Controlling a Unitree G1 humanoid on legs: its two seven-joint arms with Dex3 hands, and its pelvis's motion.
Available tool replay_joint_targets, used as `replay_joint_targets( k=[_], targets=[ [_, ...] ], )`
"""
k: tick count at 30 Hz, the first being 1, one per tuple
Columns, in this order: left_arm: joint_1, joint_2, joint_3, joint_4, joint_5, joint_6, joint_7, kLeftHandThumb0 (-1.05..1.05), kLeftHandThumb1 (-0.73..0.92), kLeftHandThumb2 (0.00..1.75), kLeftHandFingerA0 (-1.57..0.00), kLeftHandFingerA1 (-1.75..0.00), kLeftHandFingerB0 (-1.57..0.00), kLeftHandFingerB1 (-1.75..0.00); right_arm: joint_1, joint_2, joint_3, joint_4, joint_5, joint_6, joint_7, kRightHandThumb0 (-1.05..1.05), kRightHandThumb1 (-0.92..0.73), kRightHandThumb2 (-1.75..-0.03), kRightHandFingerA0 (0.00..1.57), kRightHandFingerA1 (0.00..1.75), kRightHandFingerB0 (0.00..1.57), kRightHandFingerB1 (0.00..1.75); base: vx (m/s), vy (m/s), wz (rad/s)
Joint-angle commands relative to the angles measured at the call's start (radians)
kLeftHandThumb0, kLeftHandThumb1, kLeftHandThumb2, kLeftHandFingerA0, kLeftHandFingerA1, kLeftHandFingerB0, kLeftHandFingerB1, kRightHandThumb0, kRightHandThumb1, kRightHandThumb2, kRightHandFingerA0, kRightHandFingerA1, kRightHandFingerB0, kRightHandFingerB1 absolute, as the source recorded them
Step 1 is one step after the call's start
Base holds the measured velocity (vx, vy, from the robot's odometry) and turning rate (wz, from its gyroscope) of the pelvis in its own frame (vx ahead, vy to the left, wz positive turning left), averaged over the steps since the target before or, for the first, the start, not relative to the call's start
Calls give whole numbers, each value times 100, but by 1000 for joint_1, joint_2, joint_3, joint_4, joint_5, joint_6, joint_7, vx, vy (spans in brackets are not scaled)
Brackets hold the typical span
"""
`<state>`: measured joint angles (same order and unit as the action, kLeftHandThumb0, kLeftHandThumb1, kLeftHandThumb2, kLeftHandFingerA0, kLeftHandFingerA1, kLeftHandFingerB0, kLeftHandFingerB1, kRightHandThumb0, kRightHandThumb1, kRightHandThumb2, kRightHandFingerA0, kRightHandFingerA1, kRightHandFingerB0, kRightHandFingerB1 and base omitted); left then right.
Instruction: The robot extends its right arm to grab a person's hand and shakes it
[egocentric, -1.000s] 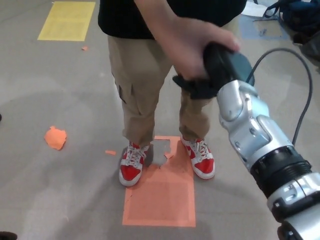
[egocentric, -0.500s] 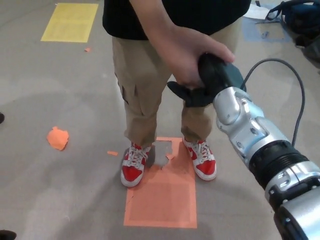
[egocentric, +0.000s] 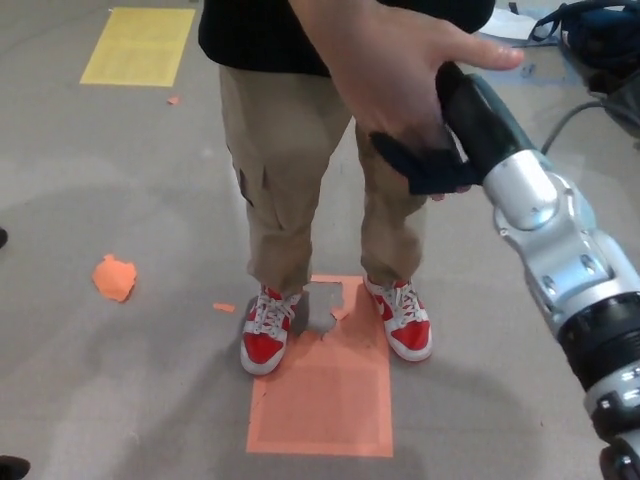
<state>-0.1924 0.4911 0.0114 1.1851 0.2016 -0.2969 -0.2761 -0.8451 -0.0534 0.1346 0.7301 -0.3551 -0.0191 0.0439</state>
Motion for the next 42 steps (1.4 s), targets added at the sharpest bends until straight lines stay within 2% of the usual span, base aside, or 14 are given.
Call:
replay_joint_targets(
  k=[1,4,5,16,17,18,20,21,24,26,27,36,37,42],
  targets=[
    [16,30,-8,2,-1,-13,-3,-48,87,66,-39,-38,-29,-33,73,-59,-52,-5,95,-3,86,-94,-61,-96,0,3,0,0,0,0,0],
    [15,26,-8,3,-6,-15,-4,-48,87,66,-39,-39,-29,-33,91,-94,-46,9,74,13,91,-91,-58,-92,0,0,0,0,0,0,0],
    [16,25,-4,5,-11,-15,-5,-46,68,101,-34,-55,-17,-46,106,-110,-40,13,66,22,95,-95,-62,-97,0,2,0,0,0,0,0],
    [30,19,-17,1,-5,-8,3,-49,86,65,-40,-39,-30,-33,280,-216,-59,170,103,-58,138,-96,-63,-99,0,7,0,0,0,0,0],
    [31,18,-22,5,-2,-11,4,-47,68,102,-34,-55,-17,-45,289,-223,-58,197,102,-43,145,-97,-62,-100,0,5,0,0,0,0,0],
    [32,16,-24,8,-4,-10,-2,-49,87,65,-37,-38,-29,-33,296,-228,-62,223,109,-36,159,-95,-63,-98,0,5,0,0,0,0,0],
    [41,11,-23,8,-13,-10,-11,-49,70,101,-33,-54,-18,-45,319,-236,-76,269,130,-41,190,-93,-63,-96,0,5,0,0,0,0,0],
    [46,9,-24,7,-13,-15,-12,-47,87,66,-37,-38,-29,-33,332,-240,-82,289,138,-44,201,-92,-64,-95,0,6,0,0,0,0,0],
    [61,9,-39,2,-3,-22,-9,-49,87,65,-39,-39,-29,-33,372,-248,-90,366,138,-38,210,-92,-66,-96,0,5,0,0,0,0,0],
    [70,6,-45,3,-1,-26,-6,-47,69,102,-35,-55,-18,-46,389,-252,-88,401,136,-42,217,-91,-68,-97,0,5,0,0,0,0,0],
    [73,4,-46,4,-5,-21,-12,-50,87,65,-37,-39,-28,-33,398,-255,-82,427,129,-41,220,-84,-67,-93,0,12,0,7,0,0,0],
    [92,-12,-41,-9,-24,-3,0,-53,87,66,-29,-36,-23,-31,474,-224,-2,579,74,-4,232,-79,-85,-113,0,13,1,17,0,0,0],
    [90,-10,-44,-8,-22,0,-3,-29,61,112,-8,-50,-7,-49,479,-224,11,591,65,-1,246,-80,-86,-116,0,13,0,16,0,0,0],
    [67,-26,-56,-8,-11,8,7,-29,61,111,-8,-50,-7,-49,471,-258,40,623,50,81,280,-88,-85,-118,0,14,0,11,0,0,0]
  ],
)
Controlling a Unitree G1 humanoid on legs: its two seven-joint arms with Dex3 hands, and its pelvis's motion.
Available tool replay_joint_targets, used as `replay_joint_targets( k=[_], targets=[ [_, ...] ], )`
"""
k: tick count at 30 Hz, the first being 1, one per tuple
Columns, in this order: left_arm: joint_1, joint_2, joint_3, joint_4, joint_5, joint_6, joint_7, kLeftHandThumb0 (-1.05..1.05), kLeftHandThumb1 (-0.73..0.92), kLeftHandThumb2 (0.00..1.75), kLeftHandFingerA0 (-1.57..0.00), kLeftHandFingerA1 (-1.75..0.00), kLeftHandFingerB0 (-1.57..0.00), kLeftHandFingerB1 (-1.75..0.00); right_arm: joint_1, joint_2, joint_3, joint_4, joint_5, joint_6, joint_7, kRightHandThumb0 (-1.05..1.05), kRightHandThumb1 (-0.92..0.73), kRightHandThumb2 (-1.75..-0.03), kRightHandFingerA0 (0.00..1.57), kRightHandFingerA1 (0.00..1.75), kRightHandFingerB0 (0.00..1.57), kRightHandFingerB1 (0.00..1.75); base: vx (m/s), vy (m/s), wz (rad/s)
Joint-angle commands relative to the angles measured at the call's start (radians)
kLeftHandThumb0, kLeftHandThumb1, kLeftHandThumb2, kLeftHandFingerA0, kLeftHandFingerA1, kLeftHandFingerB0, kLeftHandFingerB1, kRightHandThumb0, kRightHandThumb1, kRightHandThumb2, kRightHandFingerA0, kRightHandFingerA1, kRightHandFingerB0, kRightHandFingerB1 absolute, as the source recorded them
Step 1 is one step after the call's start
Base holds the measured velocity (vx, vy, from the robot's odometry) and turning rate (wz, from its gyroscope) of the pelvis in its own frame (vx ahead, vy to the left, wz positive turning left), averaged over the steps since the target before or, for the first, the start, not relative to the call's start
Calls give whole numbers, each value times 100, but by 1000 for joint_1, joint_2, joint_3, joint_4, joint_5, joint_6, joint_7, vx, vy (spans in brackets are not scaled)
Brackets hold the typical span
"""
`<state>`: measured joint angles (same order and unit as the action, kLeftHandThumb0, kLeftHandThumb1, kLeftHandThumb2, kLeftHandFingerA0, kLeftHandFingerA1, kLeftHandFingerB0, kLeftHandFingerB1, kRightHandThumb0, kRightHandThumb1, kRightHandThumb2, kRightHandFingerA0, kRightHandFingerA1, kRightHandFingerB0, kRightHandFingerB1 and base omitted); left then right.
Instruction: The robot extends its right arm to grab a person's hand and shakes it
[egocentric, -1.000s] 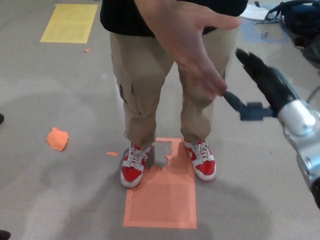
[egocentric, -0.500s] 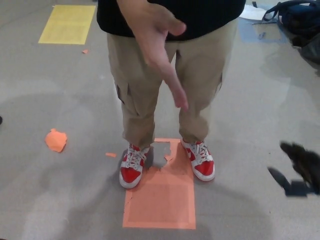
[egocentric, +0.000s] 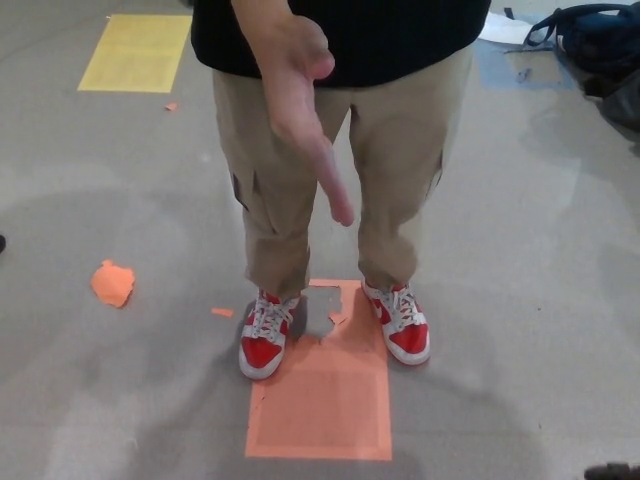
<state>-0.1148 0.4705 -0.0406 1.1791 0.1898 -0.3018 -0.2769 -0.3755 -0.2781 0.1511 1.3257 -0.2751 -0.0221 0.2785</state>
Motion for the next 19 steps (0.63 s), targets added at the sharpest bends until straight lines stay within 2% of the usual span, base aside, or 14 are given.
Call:
replay_joint_targets(
  k=[1,4,5,7,9,10,13,19],
  targets=[
    [-12,-6,-4,-1,-1,13,7,-29,61,111,-7,-50,-7,-49,-1,-34,20,31,-25,103,47,-86,-82,-116,0,16,0,12,0,0,0],
    [-12,-4,-5,6,2,3,14,-29,60,111,-8,-50,-7,-49,7,-42,-1,31,-1,105,63,-87,-85,-117,0,13,0,10,0,0,0],
    [-11,-4,-5,6,2,-1,17,-55,87,66,-28,-35,-23,-32,9,-44,-6,30,3,101,71,-86,-84,-117,0,11,0,12,0,0,0],
    [-11,-4,-8,3,5,-6,25,-55,87,66,-28,-36,-24,-32,9,-45,-16,29,7,103,74,-87,-84,-116,0,10,0,10,0,0,0],
    [-28,-5,-3,7,-3,3,12,-55,87,66,-27,-35,-23,-32,-3,-43,-21,28,6,116,73,-88,-84,-116,0,10,0,10,0,0,0],
    [-29,-5,-4,6,-3,5,7,-29,60,111,-8,-50,-8,-49,-2,-42,-26,27,9,118,73,-88,-83,-115,0,10,0,10,0,0,0],
    [-17,-4,2,-1,-9,1,11,-28,60,111,-9,-50,-9,-49,-1,-41,-8,27,-9,127,92,-94,-89,-119,0,6,0,4,0,0,0],
    [-23,-6,3,11,-11,3,4,-29,61,111,-8,-50,-8,-49,1,-39,-11,25,-4,122,82,-90,-85,-116,0,9,0,9,0,0,0]
  ],
)
